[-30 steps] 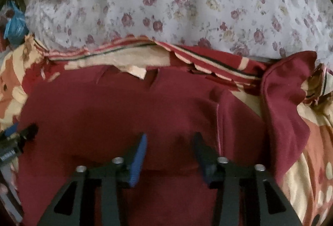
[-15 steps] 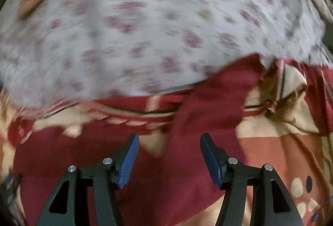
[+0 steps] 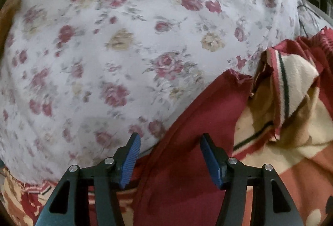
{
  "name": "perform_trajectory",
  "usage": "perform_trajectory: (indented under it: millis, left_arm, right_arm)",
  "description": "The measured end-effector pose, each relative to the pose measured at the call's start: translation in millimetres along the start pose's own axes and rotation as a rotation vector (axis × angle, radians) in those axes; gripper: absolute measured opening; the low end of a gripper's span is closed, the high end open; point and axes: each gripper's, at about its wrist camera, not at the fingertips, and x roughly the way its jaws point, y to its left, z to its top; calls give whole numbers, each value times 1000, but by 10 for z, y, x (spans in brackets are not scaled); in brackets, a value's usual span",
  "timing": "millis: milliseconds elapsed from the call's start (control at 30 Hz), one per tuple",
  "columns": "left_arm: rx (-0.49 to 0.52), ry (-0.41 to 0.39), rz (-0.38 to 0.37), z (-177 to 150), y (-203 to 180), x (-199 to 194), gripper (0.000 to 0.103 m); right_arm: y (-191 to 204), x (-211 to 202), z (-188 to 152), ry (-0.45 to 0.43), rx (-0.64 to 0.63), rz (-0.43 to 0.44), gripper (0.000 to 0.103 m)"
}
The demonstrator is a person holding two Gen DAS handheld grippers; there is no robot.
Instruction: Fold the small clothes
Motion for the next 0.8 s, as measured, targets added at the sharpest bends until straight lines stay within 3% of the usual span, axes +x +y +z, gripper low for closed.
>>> perform_trajectory:
  millis: [67,133,200,333,533,700,800]
  left_arm:
    - [2,8,1,0,-9,22,102]
    - [1,8,0,5,-10,30,102]
    - [3,6,4,9,-9,33,102]
    - [-2,-6,15,16,13,7,102]
    - [-47,-64,8,59,147,-146,102]
    - [-83,-100,-10,73,248,-255,102]
    - [-111,-117,-33,76,319,-306,102]
  right_arm:
    - [-77,66,17,3,26,11,45]
    - [-185,146,30,12,53,38,24]
    - [-253,129,27,12,71,80,12]
    - [-175,-175,44,-27,-17,119,8]
    - [187,-994,-130,-80,-192,284,7]
    - [1004,-1563,-584,-50,-455,466,7]
    - [1626,-1681,-1134,11,-606,569,7]
